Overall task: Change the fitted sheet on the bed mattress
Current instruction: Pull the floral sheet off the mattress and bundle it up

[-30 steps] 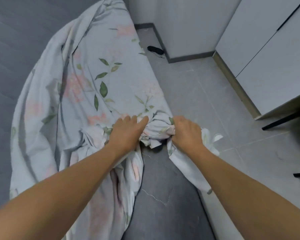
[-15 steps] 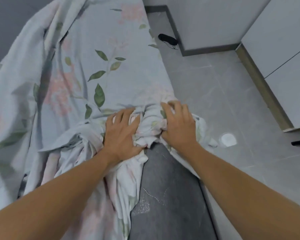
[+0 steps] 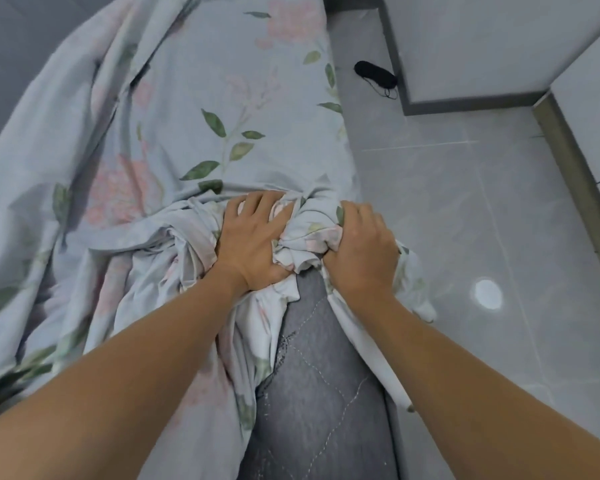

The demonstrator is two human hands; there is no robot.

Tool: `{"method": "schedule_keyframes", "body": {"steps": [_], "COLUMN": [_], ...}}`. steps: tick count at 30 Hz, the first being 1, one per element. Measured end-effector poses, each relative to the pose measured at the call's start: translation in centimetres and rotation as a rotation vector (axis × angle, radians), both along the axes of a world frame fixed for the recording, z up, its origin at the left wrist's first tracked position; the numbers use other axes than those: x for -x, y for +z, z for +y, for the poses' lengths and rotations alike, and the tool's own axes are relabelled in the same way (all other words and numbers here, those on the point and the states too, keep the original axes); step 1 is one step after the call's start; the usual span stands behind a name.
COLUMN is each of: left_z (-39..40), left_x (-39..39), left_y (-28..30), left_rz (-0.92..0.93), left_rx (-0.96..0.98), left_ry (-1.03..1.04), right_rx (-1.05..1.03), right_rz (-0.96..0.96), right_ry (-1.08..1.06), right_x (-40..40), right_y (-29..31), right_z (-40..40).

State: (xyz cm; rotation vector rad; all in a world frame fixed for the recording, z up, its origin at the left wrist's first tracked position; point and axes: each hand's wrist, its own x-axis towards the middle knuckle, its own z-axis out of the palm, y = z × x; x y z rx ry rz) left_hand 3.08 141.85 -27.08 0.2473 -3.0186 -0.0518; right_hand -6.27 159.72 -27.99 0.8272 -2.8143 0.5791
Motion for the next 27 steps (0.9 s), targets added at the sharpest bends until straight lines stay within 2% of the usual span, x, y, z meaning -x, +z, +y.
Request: {"method": "schedule_keyframes", "body": {"steps": [5, 14, 21, 27], "left_z": [-0.2, -1.9, -6.7, -6.8], "left_x": [0.4, 3.7, 11.5, 12.1], "left_y": [0.1, -0.3, 0.5, 0.6], "left_rz": [-0.008, -0.012, 0.012, 0.035], "left_rx": [0.009, -0.018, -0.008, -0.051], "left_ry": [0.016, 0.016, 0.002, -0.007], "right_rx": [-0.013, -0.117, -0.127, -0.181], "right_rz": [-0.035, 0.023, 0.007, 0.027], "right_ry": [0.024, 0.085, -0.052, -0.097], "right_x": [0.5, 5.2, 10.9, 10.9], "right_y": [0.1, 0.7, 1.2, 0.8], "right_z": [-0.2, -2.4, -8.0, -8.1]}}
